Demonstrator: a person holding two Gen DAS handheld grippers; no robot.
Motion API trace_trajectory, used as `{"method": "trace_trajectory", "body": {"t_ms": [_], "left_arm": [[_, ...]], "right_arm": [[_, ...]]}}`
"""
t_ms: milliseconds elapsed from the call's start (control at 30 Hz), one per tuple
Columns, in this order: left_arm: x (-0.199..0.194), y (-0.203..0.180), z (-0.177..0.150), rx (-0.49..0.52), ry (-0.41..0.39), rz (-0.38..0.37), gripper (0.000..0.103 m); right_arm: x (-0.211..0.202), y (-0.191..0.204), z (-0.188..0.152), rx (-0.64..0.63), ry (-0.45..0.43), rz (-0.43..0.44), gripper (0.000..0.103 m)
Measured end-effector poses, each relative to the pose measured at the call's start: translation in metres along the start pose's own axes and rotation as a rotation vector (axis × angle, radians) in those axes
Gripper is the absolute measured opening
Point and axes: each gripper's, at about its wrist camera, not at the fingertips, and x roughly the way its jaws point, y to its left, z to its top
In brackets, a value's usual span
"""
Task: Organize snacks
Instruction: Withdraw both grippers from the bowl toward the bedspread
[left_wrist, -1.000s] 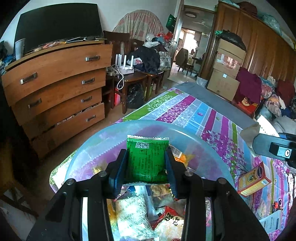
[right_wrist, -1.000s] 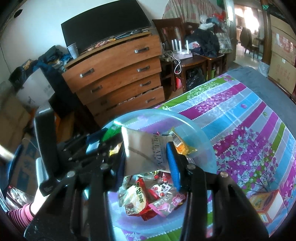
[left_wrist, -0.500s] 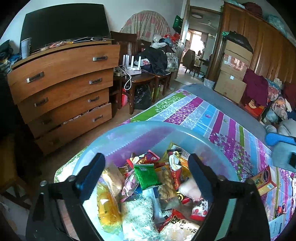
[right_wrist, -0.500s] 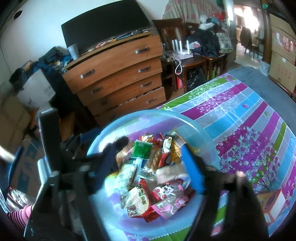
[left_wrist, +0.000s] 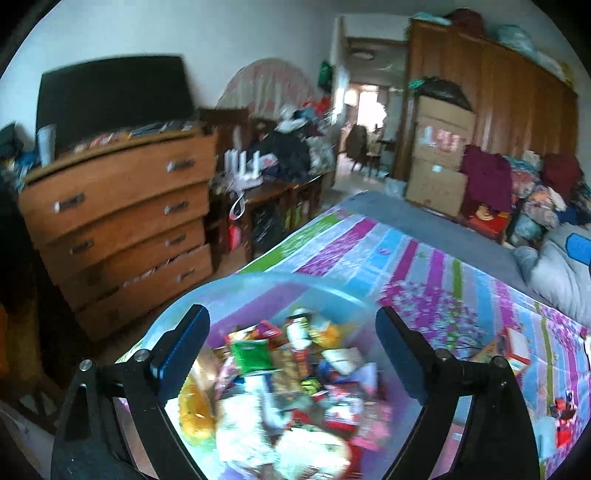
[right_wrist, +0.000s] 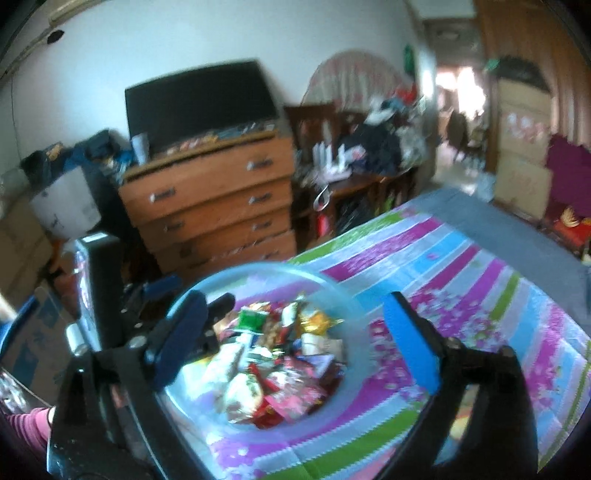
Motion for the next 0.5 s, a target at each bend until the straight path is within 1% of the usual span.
{"method": "trace_trajectory", "body": {"t_ms": [167, 333, 500], "left_arm": [[-0.036, -0.057, 0.005, 0.057, -0.043, -0.095, 0.092], [-0.059, -0.113, 0.002, 0.116, -0.063, -0.151, 0.092], [-0.083, -0.175, -0.011, 0.178, -0.063, -0.218, 0.092]], "right_arm": [[-0.064, -0.03, -0.03, 0.023, -0.067, -0.123, 0.103], [-0.112, -0.067, -0.066, 0.087, -0.081, -0.218, 0.103], [-0.151, -0.108, -0.107, 0.178, -0.079, -0.312, 0.103]]}}
